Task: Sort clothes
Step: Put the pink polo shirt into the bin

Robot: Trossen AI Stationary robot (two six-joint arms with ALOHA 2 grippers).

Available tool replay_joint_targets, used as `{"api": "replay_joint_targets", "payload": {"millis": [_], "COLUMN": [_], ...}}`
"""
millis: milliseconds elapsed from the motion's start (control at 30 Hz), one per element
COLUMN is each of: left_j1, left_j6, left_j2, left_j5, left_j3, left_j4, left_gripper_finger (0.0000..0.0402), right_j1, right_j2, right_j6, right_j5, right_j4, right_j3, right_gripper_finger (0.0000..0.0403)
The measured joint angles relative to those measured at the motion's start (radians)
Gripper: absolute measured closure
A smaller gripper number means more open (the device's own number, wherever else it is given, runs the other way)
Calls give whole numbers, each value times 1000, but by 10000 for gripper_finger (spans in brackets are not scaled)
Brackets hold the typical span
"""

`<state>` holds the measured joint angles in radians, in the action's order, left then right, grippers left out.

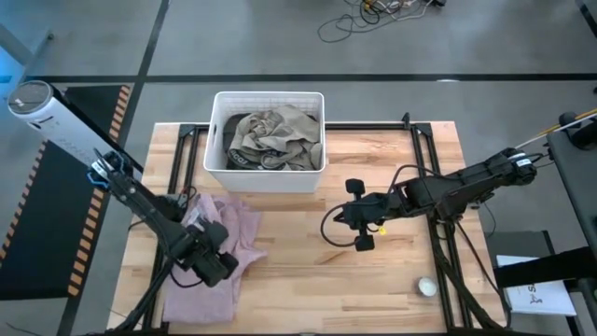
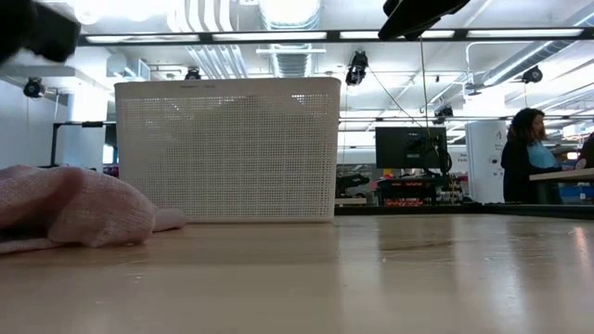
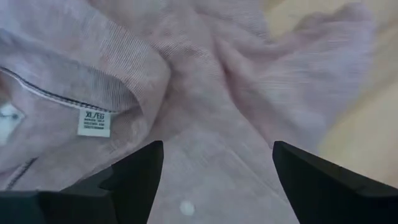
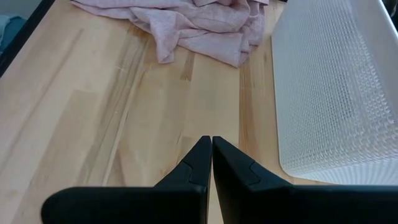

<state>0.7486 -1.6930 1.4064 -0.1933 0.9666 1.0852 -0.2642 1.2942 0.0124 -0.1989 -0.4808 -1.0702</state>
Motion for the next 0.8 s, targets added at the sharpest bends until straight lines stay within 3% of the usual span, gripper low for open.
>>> {"api": "replay_joint_targets", "payload": {"millis": [167,400,500,667,800], "left_j1": [0,-8,-20,-52,-72], "left_j6": [-98,-149,-149,-107,-57], "left_j2": [0,-3,-1,0,4], "left_j5": [42,69,61,34,-22], "left_j3": [-146,-339,-365,-371,-378], "left_j4": [-105,-467,-533,-542,-542], "left_gripper_finger": [90,63,61,87,141], "right_j1": [0,0,0,0,0], "right_j2": [0,0,0,0,0], "right_j6": [0,5,5,12,25], "right_j5": [0,0,0,7,16], "right_j4": [0,1,3,17,23], "right_j3": [0,0,0,0,0], "right_gripper_finger": [403,403,403,403,403]}}
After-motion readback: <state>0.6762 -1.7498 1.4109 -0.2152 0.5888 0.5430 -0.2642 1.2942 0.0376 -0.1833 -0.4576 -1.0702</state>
